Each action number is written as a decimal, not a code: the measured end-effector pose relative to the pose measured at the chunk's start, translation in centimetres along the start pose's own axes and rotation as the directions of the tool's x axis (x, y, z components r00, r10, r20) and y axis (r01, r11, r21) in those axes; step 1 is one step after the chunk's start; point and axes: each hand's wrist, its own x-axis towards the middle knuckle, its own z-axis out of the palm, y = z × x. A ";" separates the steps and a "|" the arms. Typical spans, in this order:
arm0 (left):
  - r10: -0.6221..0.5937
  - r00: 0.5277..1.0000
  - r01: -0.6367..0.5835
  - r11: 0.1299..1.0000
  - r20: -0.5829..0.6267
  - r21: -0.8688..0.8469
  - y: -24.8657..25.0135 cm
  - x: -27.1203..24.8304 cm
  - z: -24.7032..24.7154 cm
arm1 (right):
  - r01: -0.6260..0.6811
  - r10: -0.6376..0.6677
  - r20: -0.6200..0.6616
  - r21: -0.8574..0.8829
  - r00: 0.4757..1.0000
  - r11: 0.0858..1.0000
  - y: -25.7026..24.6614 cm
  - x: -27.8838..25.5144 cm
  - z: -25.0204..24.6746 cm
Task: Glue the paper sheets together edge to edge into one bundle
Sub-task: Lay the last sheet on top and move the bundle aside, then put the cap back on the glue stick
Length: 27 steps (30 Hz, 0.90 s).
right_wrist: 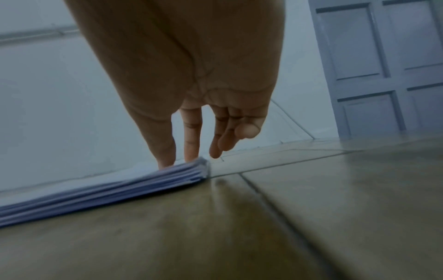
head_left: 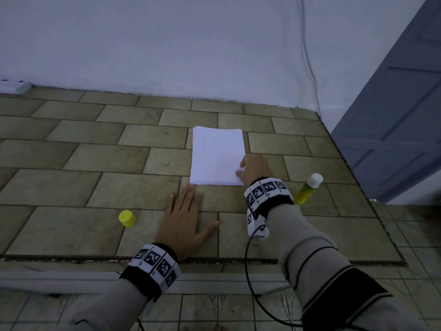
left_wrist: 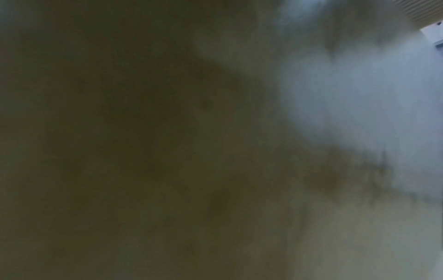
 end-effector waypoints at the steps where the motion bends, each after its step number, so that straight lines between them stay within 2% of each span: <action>1: -0.001 1.000 0.001 1.000 -0.003 -0.006 0.0 0.0 0.1 | 0.000 0.000 -0.009 0.008 1.000 1.000 -0.1 -0.3 -0.2; 4: -0.004 1.000 0.004 1.000 -0.001 -0.005 0.0 0.0 0.0 | 0.024 -0.013 -0.092 0.122 0.996 0.992 -0.2 -1.4 -1.6; 6: -0.002 1.000 0.002 1.000 0.004 -0.001 0.0 0.0 -0.1 | 0.107 -0.050 -0.244 0.228 0.969 0.968 0.0 -2.5 -3.2; 9: 0.002 1.000 -0.002 1.000 0.001 -0.018 0.1 0.0 -0.1 | 0.254 -0.065 -0.506 0.314 0.860 0.915 1.4 -4.6 -5.6; 11: 0.002 1.000 -0.002 1.000 -0.004 -0.029 0.1 -0.1 -0.1 | 0.276 -0.026 -0.639 0.295 0.769 0.915 3.1 -5.9 -6.6; 12: 0.001 1.000 -0.002 1.000 -0.003 -0.031 0.1 -0.1 -0.1 | 0.255 0.020 -0.669 0.311 0.743 0.916 4.0 -6.4 -6.9; 14: 0.002 1.000 -0.002 0.999 -0.002 -0.034 0.0 -0.1 0.0 | 0.159 0.166 -0.631 0.426 0.758 0.891 5.8 -7.4 -7.0; 16: 0.004 1.000 -0.004 1.000 0.000 -0.030 0.0 -0.1 0.0 | 0.024 0.303 -0.499 0.547 0.812 0.837 7.3 -8.0 -6.7; 18: 0.005 1.000 -0.005 1.000 0.007 -0.021 0.0 -0.1 0.0 | -0.100 0.384 -0.347 0.617 0.855 0.781 8.6 -8.5 -6.1; 20: 0.006 1.000 -0.006 1.000 0.017 -0.015 0.1 -0.1 -0.1 | -0.191 0.422 -0.230 0.640 0.877 0.745 9.7 -8.8 -5.3; 22: 0.007 1.000 -0.006 1.000 0.021 -0.022 0.1 -0.1 -0.1 | -0.256 0.430 -0.166 0.599 0.887 0.759 10.6 -8.8 -4.5; 25: -0.006 1.000 0.007 0.997 0.020 -0.083 0.0 0.1 -0.3 | -0.289 0.416 -0.154 0.509 0.896 0.811 11.3 -8.6 -3.7; 27: -0.034 0.997 0.044 0.986 0.064 -0.159 -0.1 0.3 -0.8 | -0.285 0.403 -0.163 0.477 0.901 0.831 11.5 -8.3 -3.7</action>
